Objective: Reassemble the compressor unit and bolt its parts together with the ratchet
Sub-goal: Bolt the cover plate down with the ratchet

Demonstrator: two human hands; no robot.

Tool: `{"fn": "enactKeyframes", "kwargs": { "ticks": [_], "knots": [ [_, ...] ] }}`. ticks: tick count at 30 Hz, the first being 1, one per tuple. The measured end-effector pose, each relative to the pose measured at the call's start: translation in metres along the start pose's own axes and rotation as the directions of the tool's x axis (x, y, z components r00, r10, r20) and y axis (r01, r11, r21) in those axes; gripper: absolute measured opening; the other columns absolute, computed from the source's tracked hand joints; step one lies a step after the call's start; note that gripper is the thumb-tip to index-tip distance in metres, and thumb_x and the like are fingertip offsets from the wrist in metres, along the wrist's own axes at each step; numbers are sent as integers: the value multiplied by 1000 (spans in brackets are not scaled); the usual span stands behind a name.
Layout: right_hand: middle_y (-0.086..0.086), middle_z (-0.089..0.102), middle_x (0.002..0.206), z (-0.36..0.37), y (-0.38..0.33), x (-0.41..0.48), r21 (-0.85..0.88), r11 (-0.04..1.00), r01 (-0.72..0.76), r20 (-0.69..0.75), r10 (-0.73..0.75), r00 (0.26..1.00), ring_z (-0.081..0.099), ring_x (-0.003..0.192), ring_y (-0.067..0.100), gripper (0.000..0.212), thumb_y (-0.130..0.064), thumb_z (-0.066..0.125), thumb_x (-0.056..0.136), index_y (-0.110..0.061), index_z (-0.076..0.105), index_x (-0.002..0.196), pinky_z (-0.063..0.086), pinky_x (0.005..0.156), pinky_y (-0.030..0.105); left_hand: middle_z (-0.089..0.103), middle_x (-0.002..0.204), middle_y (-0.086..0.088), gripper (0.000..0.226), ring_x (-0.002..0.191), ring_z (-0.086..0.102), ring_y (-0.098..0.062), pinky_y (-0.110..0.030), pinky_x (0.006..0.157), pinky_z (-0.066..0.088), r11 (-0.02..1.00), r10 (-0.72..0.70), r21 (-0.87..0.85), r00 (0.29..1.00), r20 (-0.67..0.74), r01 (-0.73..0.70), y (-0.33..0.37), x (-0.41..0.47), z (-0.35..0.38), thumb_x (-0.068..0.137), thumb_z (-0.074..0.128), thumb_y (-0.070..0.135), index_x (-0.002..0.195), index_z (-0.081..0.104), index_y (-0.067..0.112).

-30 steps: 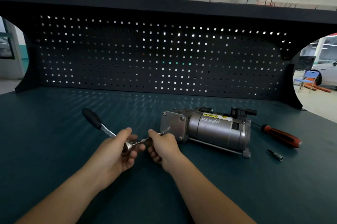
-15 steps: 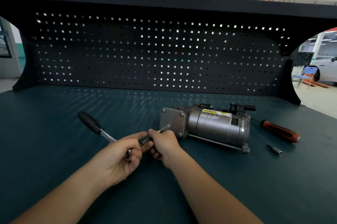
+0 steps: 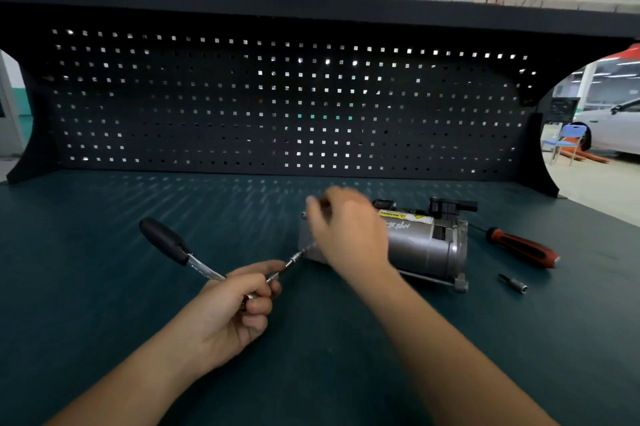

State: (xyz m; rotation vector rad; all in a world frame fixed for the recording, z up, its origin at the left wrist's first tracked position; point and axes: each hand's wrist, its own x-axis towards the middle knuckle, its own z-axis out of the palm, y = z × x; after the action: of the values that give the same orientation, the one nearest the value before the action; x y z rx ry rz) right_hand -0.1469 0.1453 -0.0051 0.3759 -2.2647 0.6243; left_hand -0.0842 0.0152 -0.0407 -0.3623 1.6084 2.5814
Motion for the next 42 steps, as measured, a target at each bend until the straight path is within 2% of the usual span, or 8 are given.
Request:
{"fn": "enactKeyframes", "kwargs": {
  "ticks": [2, 4, 7, 10, 12, 16, 25, 42],
  "knots": [
    [6, 64, 107, -14, 23, 20, 47, 999, 7, -94, -2, 996, 55, 103, 25, 35, -35, 44, 96, -9, 67, 100, 33, 93, 39, 53, 51, -3, 31, 31, 33, -5, -11, 31, 25, 998, 33, 56, 999, -2, -33, -6, 1, 2, 82, 40, -10, 89, 67, 4],
    [-2, 59, 122, -20, 48, 24, 20, 994, -104, 40, 103, 994, 48, 118, 18, 40, -40, 34, 98, -17, 64, 111, 12, 111, 49, 54, 52, -3, 28, 32, 36, -7, -14, 32, 30, 992, 71, 101, 997, -2, -70, -9, 1, 4, 82, 45, -7, 89, 69, 6],
    [0, 65, 108, -7, 78, 9, -341, 939, -47, 181, 114, 977, 55, 109, 21, 47, -44, 23, 99, -20, 61, 111, 5, 112, 48, 56, 54, -4, 30, 35, 41, -8, -16, 34, 35, 987, 99, 129, 995, 5, -99, -9, -1, 4, 82, 47, -6, 90, 71, 9],
    [9, 68, 82, 2, 86, 10, -357, 934, -32, 66, 60, 996, 60, 87, 28, 53, -41, 26, 100, -11, 67, 84, 24, 103, 41, 58, 55, -5, 32, 36, 44, -8, -16, 34, 37, 984, 110, 139, 994, 16, -111, -8, -4, 6, 82, 47, -7, 82, 74, 10],
    [13, 65, 69, 2, 89, 14, -318, 948, -28, -21, 22, 1000, 57, 70, 32, 53, -36, 34, 99, -5, 66, 71, 35, 76, 35, 58, 56, -5, 34, 36, 43, -9, -17, 34, 34, 979, 123, 159, 991, 43, -128, -10, -8, 9, 82, 46, -7, 74, 76, 8],
    [5, 44, 51, -3, 97, 15, -291, 953, -83, -30, 77, 997, 43, 52, 27, 51, -33, 35, 99, -10, 45, 54, 16, 45, 28, 53, 54, -5, 35, 35, 37, -11, -16, 34, 28, 975, 119, 181, 990, 82, -132, -17, -13, 14, 80, 45, -10, 68, 74, 5],
    [2, 41, 48, -6, 102, 17, -229, 969, -91, 0, 94, 996, 44, 52, 24, 49, -35, 40, 96, -14, 42, 52, 18, 47, 27, 47, 49, -1, 5, 27, 30, -4, -8, 30, 24, 992, -58, 117, 998, 37, 53, 18, -14, 4, 66, 58, 8, 70, 60, 7],
    [-4, 30, 41, -5, 105, 16, -201, 977, -75, -23, 72, 997, 28, 40, 16, 55, -36, 38, 98, -20, 26, 47, 12, 46, 25, 33, 41, 4, 22, 23, 20, -5, -6, 31, 19, 987, -99, -125, 995, -14, 97, 6, -25, 14, 81, 50, 23, 61, 44, 14]
  ]
}}
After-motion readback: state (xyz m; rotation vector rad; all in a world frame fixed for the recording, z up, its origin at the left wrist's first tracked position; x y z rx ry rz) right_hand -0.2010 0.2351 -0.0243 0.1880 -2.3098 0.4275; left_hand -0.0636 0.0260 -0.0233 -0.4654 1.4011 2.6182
